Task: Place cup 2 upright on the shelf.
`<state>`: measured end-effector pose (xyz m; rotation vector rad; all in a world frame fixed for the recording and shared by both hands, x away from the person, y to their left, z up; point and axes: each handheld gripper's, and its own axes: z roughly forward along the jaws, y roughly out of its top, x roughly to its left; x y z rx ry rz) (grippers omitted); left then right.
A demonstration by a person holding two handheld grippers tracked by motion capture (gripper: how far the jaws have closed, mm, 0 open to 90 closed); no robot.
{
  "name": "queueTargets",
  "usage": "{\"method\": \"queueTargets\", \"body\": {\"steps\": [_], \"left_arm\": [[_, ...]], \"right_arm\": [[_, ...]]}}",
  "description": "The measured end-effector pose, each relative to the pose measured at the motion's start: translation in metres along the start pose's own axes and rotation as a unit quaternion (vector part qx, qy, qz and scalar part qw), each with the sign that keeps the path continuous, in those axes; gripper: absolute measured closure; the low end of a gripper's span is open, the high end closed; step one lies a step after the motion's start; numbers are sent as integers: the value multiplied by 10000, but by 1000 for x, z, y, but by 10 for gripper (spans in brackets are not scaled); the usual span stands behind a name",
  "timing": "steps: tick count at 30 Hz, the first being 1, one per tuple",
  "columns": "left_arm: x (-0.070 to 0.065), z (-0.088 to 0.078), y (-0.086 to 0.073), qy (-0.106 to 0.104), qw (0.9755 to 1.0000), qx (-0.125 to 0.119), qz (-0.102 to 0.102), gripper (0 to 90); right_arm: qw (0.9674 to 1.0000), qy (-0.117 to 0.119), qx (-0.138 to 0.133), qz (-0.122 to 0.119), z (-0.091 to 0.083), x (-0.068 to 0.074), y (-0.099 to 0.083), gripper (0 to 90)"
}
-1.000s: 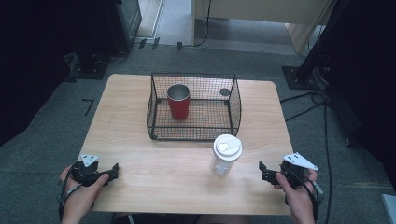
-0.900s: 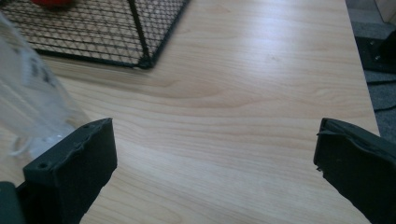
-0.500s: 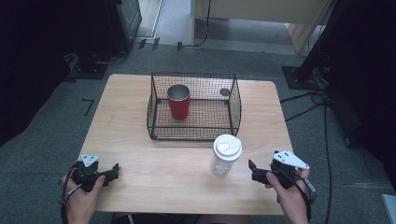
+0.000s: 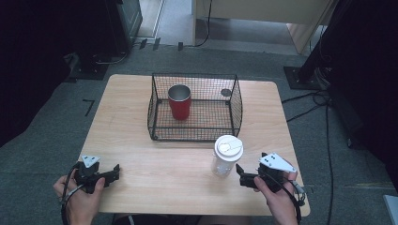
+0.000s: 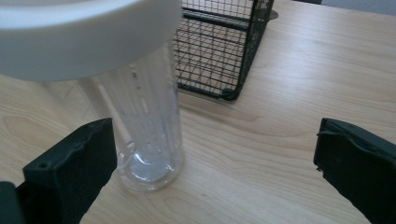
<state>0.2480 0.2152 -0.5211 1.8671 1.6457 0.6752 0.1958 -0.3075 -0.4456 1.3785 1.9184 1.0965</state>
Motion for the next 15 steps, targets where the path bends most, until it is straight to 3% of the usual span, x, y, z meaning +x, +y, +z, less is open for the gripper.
{"method": "queueTargets", "body": {"steps": [15], "left_arm": [[0,0,0,-6,10000,-6,-6,0]], "right_arm": [[9992,396,-2,-49,13,30,-4,0]]}}
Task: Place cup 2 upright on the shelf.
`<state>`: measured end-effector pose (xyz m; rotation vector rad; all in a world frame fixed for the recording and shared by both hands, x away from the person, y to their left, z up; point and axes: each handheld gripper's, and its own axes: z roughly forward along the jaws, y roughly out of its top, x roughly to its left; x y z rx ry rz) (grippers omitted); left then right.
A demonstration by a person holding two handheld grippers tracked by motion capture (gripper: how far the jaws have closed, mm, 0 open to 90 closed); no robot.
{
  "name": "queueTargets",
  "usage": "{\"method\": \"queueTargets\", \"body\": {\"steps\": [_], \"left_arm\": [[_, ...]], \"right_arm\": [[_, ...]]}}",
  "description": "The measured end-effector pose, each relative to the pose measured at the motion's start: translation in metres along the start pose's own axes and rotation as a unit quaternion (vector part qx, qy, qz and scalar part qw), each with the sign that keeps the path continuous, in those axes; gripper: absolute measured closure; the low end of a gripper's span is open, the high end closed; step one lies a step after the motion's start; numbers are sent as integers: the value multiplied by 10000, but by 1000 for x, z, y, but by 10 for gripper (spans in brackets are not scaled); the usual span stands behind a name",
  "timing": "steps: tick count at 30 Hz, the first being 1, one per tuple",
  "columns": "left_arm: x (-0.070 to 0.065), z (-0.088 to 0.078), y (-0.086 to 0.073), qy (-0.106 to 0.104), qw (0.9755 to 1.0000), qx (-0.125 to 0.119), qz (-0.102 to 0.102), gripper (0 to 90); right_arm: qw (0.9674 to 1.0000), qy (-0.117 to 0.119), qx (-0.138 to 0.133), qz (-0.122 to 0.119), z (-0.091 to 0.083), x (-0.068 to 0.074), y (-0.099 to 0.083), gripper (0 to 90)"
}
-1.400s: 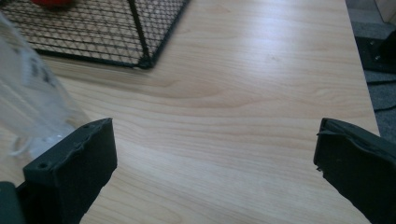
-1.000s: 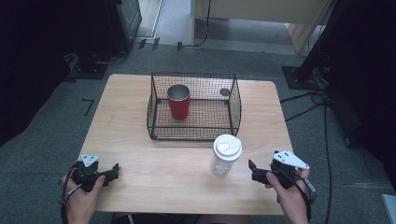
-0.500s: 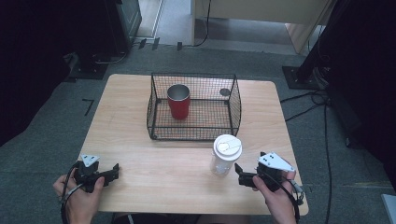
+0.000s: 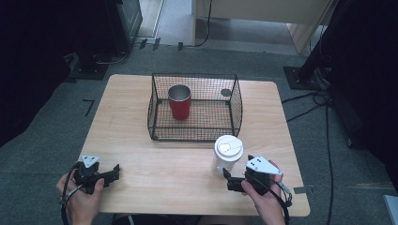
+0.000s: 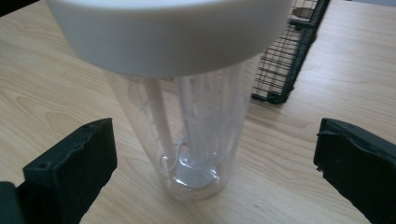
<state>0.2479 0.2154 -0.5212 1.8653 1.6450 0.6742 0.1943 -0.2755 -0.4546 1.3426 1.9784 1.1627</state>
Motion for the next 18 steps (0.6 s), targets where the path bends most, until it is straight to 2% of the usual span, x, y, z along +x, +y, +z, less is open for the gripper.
{"method": "queueTargets", "body": {"steps": [12,18], "left_arm": [[0,0,0,3,10000,2,0,0],[0,0,0,4,10000,3,2,0]], "right_arm": [[9998,145,-143,-83,17,18,6,0],[9998,-70,-195,-11,26,24,12,0]]}}
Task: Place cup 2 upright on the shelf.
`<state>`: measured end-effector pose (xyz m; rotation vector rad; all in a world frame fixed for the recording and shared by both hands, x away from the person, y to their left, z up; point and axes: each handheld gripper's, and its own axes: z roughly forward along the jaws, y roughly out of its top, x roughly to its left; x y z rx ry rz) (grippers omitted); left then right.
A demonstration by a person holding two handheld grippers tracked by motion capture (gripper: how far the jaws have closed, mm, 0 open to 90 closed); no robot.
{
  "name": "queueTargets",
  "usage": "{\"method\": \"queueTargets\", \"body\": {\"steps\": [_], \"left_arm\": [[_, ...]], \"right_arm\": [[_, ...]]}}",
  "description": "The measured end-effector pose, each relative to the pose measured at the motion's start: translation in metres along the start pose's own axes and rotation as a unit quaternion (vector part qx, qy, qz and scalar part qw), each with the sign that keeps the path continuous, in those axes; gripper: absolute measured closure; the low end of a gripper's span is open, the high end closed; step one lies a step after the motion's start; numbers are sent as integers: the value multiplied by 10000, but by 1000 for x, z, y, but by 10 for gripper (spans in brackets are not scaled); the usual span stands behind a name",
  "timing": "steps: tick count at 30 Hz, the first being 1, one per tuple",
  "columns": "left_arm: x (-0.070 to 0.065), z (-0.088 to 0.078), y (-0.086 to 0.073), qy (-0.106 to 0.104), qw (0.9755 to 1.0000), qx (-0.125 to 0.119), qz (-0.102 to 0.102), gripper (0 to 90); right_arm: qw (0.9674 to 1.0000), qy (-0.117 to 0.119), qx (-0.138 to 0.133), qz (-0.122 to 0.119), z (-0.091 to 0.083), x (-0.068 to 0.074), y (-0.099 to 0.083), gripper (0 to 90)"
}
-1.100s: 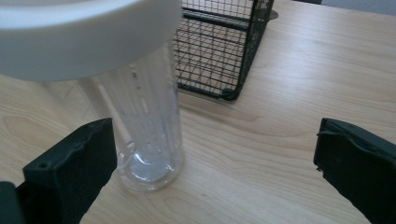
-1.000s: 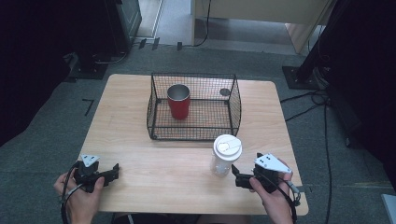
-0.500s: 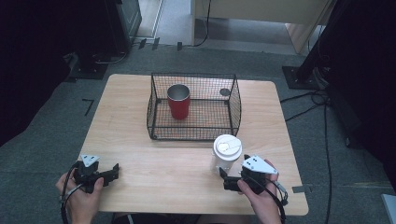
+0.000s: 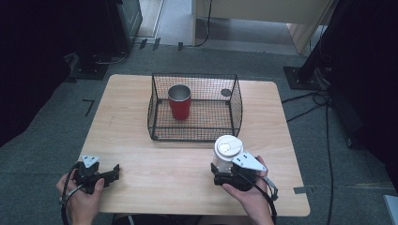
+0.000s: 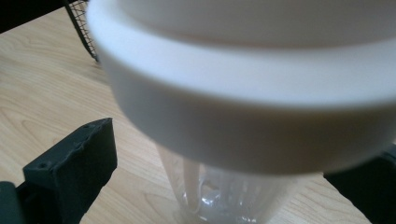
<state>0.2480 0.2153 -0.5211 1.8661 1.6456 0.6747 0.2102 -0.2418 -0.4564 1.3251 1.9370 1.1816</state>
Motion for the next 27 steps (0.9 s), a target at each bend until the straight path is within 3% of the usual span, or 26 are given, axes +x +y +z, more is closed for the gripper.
{"method": "queueTargets", "body": {"steps": [14,21,23,27], "left_arm": [[0,0,0,-1,10000,-6,-4,0],[0,0,0,0,10000,1,0,0],[0,0,0,2,10000,0,-1,0],[0,0,0,0,10000,2,1,0]], "right_arm": [[9997,-72,-132,193,9,1,7,5],[9990,-144,-310,270,8,0,8,73],[9986,-173,-400,294,6,-1,8,132],[9983,-173,-509,216,4,-2,8,151]]}}
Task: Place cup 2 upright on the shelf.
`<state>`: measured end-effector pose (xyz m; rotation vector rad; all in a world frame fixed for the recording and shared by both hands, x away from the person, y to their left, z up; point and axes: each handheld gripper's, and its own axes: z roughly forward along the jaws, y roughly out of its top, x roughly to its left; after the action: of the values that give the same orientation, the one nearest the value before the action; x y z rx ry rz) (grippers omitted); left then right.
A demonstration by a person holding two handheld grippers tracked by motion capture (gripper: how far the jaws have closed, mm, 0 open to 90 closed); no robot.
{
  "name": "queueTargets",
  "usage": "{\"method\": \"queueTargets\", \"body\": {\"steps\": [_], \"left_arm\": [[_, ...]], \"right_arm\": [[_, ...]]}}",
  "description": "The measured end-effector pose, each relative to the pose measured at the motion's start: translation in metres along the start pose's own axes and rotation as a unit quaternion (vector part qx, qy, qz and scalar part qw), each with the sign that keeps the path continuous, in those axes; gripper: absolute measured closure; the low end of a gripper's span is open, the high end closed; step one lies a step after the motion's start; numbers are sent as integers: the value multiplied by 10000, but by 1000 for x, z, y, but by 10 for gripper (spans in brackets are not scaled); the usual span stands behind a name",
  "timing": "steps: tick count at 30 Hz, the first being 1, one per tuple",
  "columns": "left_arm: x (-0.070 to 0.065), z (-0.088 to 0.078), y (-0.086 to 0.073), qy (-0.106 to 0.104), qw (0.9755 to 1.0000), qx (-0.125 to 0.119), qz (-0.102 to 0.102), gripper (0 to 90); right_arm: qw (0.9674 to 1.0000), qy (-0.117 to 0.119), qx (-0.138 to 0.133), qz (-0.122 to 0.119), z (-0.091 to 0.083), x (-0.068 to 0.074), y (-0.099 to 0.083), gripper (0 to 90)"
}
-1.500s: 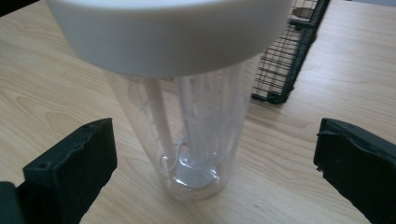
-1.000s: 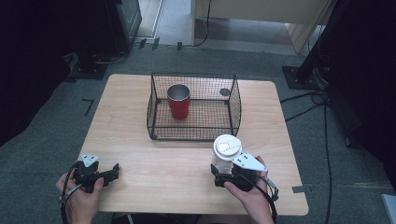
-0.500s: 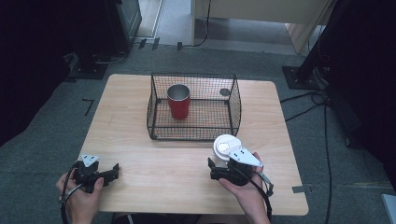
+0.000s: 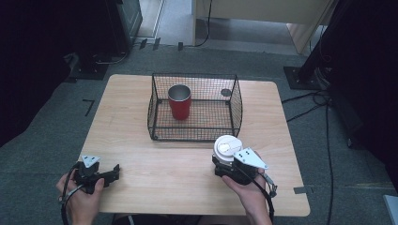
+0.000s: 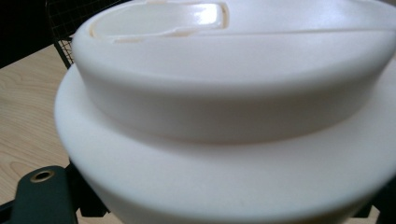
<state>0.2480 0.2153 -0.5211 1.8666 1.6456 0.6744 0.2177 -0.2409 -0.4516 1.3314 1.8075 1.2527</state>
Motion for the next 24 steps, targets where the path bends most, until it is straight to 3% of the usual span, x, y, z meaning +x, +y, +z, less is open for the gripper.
{"method": "queueTargets", "body": {"steps": [12,17,24], "left_arm": [[0,0,0,0,10000,0,-1,0],[0,0,0,1,10000,0,1,0],[0,0,0,1,10000,0,1,0]], "right_arm": [[9998,163,13,-131,-2,5,5,162],[9995,207,-71,-245,-3,7,8,162],[9992,253,-202,-214,-7,7,16,162]]}}
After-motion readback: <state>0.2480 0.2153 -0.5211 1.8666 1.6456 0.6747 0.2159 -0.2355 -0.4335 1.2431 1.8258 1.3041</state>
